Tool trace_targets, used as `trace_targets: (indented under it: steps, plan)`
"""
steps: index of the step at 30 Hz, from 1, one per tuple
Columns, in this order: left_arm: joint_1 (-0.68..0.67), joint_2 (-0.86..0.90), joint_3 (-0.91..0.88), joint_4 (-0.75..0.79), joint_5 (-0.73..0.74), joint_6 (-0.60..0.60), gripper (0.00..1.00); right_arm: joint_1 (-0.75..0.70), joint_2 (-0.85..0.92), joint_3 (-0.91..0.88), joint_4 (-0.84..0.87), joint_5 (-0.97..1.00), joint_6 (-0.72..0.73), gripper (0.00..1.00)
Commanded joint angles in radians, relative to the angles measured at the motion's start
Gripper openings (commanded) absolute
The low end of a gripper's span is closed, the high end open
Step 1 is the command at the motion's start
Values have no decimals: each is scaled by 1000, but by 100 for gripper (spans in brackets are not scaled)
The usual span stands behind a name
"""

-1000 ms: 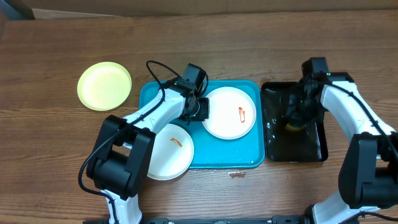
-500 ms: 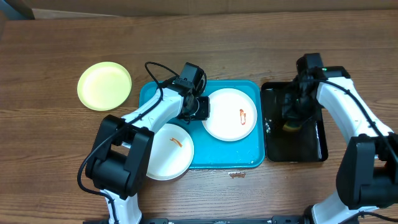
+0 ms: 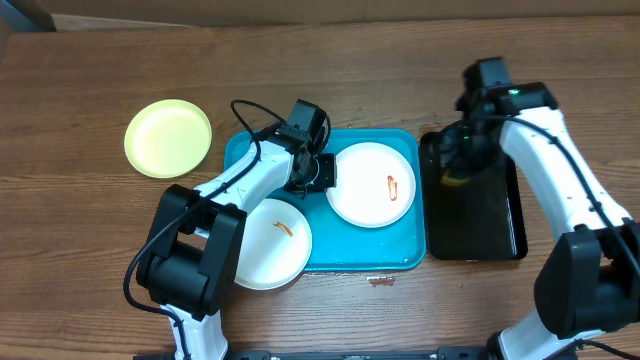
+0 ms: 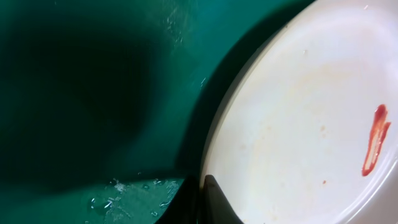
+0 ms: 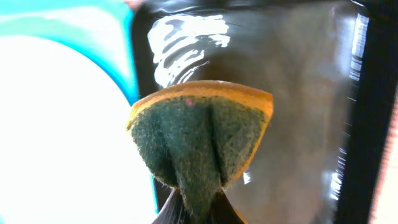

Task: Clean dirty plates on tray and stack at the side
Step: 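Wipe the white plate surface with the sponge in the right gripper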

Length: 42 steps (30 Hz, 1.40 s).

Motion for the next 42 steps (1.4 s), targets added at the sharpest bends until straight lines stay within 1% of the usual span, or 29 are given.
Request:
trace_targets:
  steps: [1,3,4,5,7,11,14,16,18,28,33,42]
  plan:
    - [3,9,3,-32,6,-36,28,80,-2,27,27,-16,-15,4]
    - [3,9,3,-27,0,-36,31,113,-2,27,51,-13,-15,4]
    - [3,9,3,-19,-6,-35,30,130,-2,26,62,-2,-14,4]
    - [4,9,3,-7,-13,-35,27,145,-2,26,67,14,-14,4]
    - [10,9,3,11,-20,-36,4,173,-2,25,74,48,-14,4]
    - [15,9,3,3,-20,-36,4,228,-2,8,114,99,-11,4]
    - [15,9,3,-3,-20,-36,4,259,-2,-28,154,169,39,4]
    - [15,9,3,-5,-20,-36,4,274,-2,-61,195,175,44,4]
    - [15,9,3,-9,-19,-36,4,286,-1,-131,282,176,58,4]
    - [14,9,3,-10,-19,-36,4,286,55,-249,436,176,62,4]
    - [14,9,3,-17,-19,-36,4,286,101,-262,451,169,62,4]
    - [14,9,3,-16,-19,-36,4,286,175,-262,454,80,62,4]
